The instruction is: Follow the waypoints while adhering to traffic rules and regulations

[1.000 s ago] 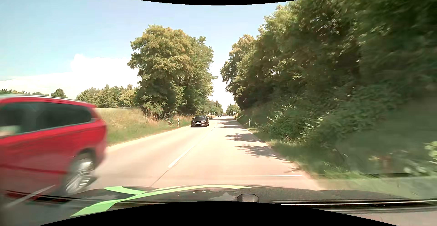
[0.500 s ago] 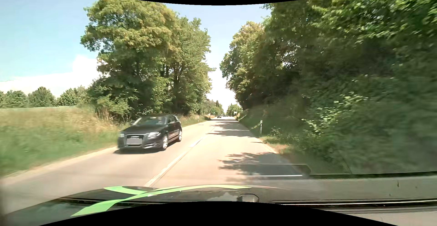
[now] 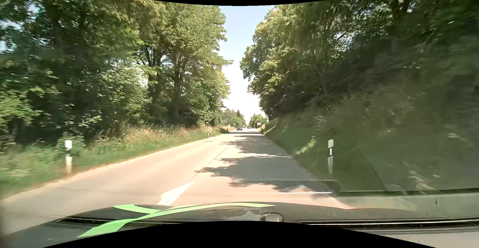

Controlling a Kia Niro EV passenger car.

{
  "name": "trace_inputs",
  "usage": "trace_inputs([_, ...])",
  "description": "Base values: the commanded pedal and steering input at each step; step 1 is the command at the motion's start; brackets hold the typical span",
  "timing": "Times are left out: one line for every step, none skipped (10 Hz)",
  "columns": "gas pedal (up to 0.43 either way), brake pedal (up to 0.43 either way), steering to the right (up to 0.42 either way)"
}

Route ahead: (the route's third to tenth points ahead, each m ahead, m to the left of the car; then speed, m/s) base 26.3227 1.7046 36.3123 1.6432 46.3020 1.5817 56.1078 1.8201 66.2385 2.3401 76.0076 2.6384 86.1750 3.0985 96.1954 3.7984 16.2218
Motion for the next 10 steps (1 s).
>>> trace_inputs([0.177,0.0,-0.003])
trace_inputs([0.197,0.0,-0.003])
trace_inputs([0.209,0.0,-0.003])
trace_inputs([0.22,0.0,-0.003])
trace_inputs([0.22,0.0,-0.003])
trace_inputs([0.209,0.0,-0.003])
trace_inputs([0.197,0.0,-0.003])
trace_inputs([0.169,0.0,-0.003])
trace_inputs([0.169,0.0,-0.003])
trace_inputs([0.169,0.0,-0.003])
